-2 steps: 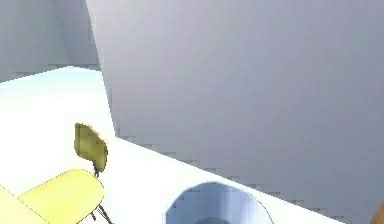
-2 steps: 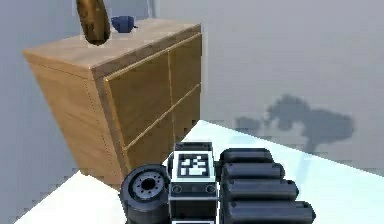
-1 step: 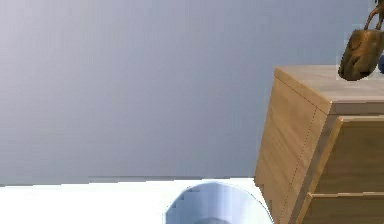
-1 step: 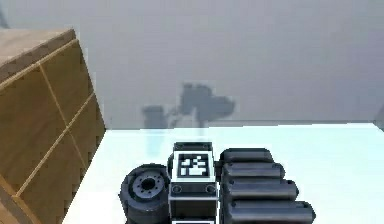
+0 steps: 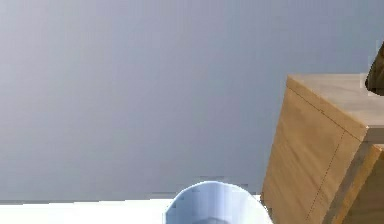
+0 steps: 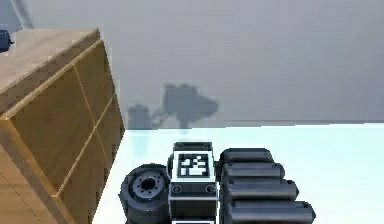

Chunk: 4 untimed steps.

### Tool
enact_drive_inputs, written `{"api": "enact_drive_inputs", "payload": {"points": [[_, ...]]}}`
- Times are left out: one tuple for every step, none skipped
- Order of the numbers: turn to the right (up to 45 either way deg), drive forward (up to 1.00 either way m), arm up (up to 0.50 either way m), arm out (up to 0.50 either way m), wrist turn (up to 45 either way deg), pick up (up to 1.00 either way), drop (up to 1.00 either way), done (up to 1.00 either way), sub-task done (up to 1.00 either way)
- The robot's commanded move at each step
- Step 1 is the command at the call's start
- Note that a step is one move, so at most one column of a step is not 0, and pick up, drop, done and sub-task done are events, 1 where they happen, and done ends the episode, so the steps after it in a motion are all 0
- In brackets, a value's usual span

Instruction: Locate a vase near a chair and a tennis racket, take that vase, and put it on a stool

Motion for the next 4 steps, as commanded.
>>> {"api": "enact_drive_inputs", "payload": {"points": [[-15.0,0.0,0.0,0.0,0.0,0.0,0.0,0.0,0.0],[0.0,0.2,0.0,0.0,0.0,0.0,0.0,0.0,0.0],[-30.0,0.0,0.0,0.0,0.0,0.0,0.0,0.0,0.0],[0.0,0.55,0.0,0.0,0.0,0.0,0.0,0.0,0.0]]}}
